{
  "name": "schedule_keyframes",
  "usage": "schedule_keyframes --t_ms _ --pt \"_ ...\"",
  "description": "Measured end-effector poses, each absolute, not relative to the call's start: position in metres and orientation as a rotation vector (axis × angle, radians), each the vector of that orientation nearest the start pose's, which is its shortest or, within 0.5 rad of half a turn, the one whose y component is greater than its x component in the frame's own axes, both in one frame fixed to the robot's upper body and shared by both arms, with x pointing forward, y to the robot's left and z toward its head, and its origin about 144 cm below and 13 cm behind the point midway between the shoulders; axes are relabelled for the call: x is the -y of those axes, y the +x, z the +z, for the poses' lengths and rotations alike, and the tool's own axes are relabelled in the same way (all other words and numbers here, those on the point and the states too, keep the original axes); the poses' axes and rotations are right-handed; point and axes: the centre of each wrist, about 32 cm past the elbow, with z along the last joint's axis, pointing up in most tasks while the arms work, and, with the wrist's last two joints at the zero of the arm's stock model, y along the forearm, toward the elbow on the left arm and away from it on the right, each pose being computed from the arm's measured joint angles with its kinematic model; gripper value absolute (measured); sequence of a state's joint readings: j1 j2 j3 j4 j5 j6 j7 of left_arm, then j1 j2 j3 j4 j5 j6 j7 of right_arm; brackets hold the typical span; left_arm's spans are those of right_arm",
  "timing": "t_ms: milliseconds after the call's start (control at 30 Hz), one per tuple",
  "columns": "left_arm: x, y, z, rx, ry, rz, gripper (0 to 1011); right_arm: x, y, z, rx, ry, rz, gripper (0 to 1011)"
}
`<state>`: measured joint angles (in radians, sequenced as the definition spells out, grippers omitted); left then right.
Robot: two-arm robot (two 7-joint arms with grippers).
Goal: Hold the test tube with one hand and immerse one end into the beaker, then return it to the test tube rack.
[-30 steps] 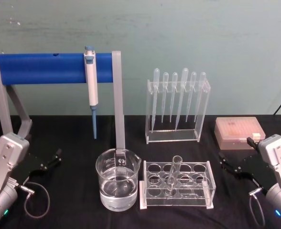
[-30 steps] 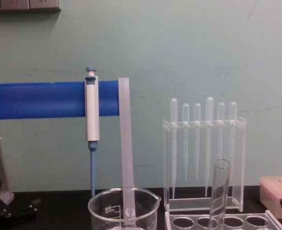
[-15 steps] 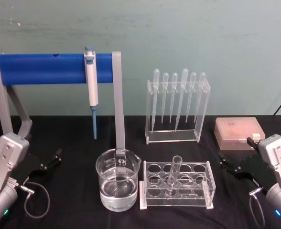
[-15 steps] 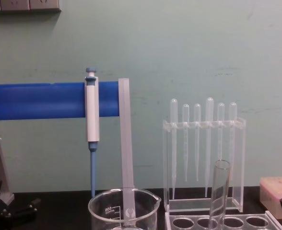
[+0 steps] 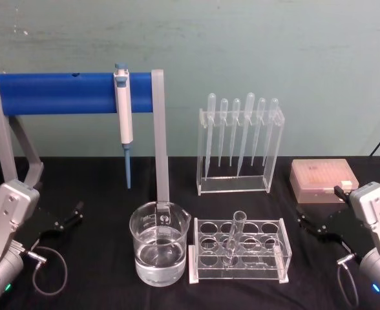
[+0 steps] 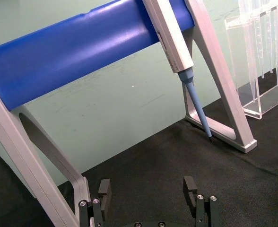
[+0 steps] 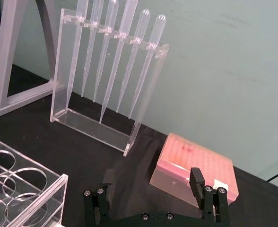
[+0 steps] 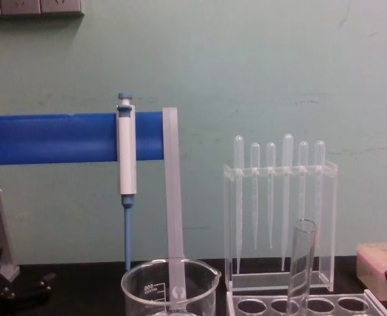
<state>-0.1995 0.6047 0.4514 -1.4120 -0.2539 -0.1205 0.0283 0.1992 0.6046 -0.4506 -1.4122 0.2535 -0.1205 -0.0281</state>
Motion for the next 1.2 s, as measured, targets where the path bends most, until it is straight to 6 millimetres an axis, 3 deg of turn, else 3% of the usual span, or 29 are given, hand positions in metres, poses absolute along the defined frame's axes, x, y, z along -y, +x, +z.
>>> schedule_keyframes --t_ms 633,833,1200 --pt "-0.31 0.489 1.14 0.285 0.305 1.248 1000 0.32 0.487 1.18 0.295 -0.189 -1.195 1000" --pt "-0.31 0.489 1.14 0.285 0.304 1.248 1000 0.34 0.482 1.201 0.254 -0.159 -0.987 1000" --pt "-0.31 0.489 1.14 0.285 0.305 1.248 1000 0.353 0.476 1.202 0.183 -0.144 -0.67 1002"
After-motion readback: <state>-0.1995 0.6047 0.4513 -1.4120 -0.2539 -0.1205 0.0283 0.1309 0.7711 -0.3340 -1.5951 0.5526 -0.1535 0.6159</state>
